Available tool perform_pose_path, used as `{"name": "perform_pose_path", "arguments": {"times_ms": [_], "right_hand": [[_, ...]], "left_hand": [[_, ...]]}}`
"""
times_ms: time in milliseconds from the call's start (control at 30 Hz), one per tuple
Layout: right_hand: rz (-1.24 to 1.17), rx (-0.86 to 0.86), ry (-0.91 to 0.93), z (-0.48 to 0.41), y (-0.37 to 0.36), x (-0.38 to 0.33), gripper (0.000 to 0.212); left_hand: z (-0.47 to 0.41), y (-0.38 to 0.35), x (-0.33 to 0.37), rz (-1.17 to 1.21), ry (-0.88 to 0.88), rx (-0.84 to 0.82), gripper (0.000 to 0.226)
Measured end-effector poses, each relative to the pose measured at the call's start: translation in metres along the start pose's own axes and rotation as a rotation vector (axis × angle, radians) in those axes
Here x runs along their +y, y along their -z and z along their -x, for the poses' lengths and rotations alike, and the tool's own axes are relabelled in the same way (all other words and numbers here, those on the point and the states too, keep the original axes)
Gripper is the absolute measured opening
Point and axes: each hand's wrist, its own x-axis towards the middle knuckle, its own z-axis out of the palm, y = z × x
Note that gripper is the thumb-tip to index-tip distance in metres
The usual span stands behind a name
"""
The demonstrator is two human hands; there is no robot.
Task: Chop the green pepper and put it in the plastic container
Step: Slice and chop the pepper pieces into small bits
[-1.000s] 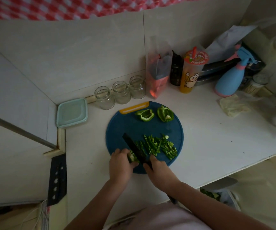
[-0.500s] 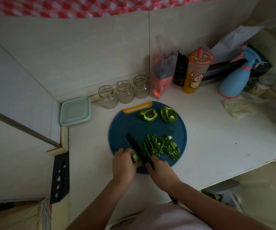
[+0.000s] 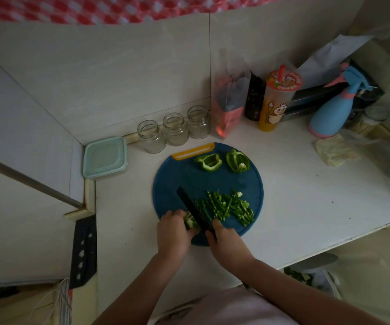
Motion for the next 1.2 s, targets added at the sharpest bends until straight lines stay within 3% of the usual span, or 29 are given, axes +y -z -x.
{"name": "perform_pose_path", "arguments": {"times_ms": [367,567,767,933,1200], "right_hand": [[0.122,-0.021,0.001,0.0,-0.005,-0.002,0.024],[0.279,-0.124,-0.025,-0.007,-0.006,-0.016,0.024],[0.207,-0.186,-0.066,-0.022,-0.003,-0.024,0.022],[0.18,-0.141,-0.063,-0.034,-0.01,-0.029,0.019],[0.06,-0.059,-0.121,-0.021,-0.005,-0.014,0.024]], "left_hand": [[-0.006,-0.003,0.001,-0.01,0.021,-0.052,0.049],[-0.012,-0.001,-0.003,0.139,0.098,-0.073,0.046],[-0.016,-0.004,-0.007,0.171,0.071,-0.071,0.041],[-0.017,-0.003,-0.009,0.116,0.031,-0.048,0.028],[-0.007,-0.005,-0.014,0.275,0.023,-0.052,0.047]]}}
